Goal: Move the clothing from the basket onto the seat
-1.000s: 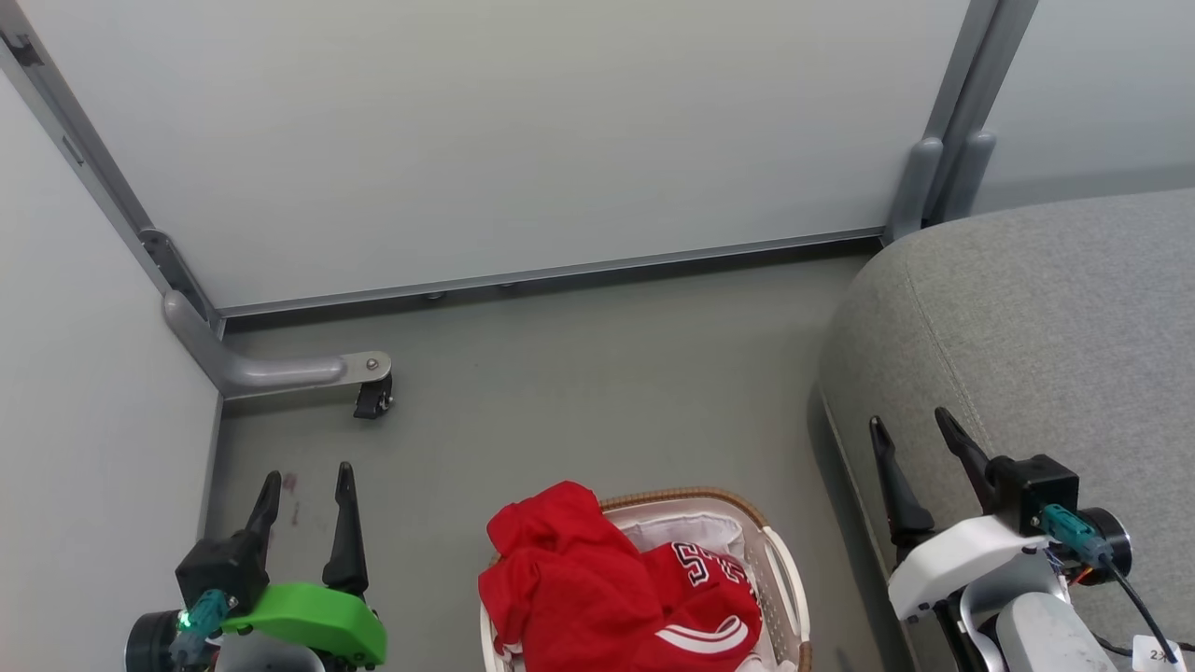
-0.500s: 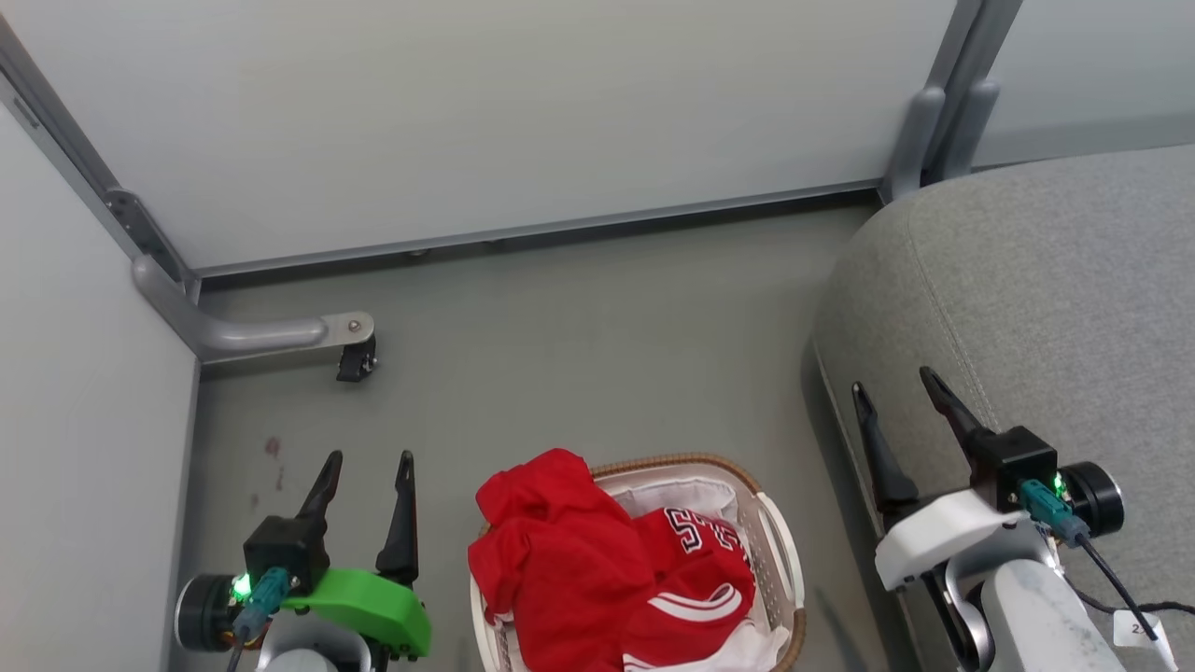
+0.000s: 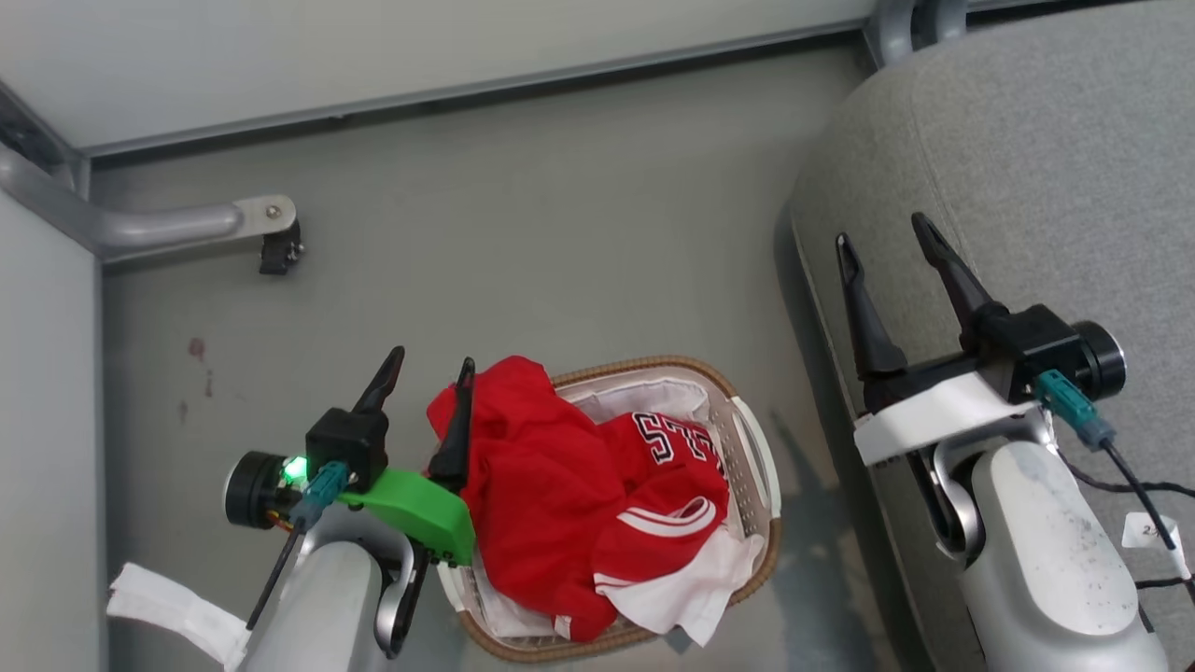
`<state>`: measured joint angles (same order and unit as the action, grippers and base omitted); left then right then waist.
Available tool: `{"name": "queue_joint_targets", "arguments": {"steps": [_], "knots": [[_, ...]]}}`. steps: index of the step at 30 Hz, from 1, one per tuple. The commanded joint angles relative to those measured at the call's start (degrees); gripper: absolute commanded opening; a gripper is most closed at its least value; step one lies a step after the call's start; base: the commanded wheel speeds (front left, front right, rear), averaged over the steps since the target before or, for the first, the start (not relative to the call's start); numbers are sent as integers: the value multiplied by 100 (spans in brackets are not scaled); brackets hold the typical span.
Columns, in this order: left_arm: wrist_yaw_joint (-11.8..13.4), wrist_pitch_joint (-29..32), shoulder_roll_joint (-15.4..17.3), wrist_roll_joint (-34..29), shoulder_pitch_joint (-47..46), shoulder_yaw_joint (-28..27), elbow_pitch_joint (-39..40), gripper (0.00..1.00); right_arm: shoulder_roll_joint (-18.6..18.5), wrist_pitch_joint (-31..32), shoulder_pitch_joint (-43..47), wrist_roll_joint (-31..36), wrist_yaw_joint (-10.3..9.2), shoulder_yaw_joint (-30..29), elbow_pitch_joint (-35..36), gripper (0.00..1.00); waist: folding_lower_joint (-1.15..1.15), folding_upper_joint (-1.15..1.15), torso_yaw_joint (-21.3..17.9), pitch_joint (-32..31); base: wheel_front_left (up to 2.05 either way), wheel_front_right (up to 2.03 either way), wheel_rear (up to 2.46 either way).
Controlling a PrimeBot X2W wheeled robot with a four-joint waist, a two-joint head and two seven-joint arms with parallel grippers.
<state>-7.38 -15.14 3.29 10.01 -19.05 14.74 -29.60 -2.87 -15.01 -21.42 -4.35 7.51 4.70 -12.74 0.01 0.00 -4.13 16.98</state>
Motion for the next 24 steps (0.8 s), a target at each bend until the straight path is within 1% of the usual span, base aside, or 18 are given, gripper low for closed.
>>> {"name": "queue_joint_targets", "arguments": {"steps": [1, 6, 11, 18, 24], "knots": [[-16, -3, 108, 9, -226, 77, -40, 100, -15, -26, -159, -57, -4, 34, 98, 100, -1, 0, -353, 691, 0, 0, 0], [-16, -3, 270, 19, -665, 574, -269, 100, -15, -25, -483, -204, -4, 200, 415, 100, -1, 0, -549, 1228, 0, 0, 0], [-16, -3, 551, -30, -1083, 1329, -588, 100, -12, -25, -689, -482, -4, 289, 756, 100, -1, 0, -726, 1674, 0, 0, 0], [-15, 0, 855, -3, -1514, 2077, -1277, 100, -13, -25, -832, -678, -4, 550, 895, 100, -1, 0, -1010, 2145, 0, 0, 0], [-10, 0, 1036, -57, -1865, 2521, -1905, 100, -11, -25, -886, -816, -4, 659, 1007, 100, -1, 0, -1206, 2474, 0, 0, 0]]}}
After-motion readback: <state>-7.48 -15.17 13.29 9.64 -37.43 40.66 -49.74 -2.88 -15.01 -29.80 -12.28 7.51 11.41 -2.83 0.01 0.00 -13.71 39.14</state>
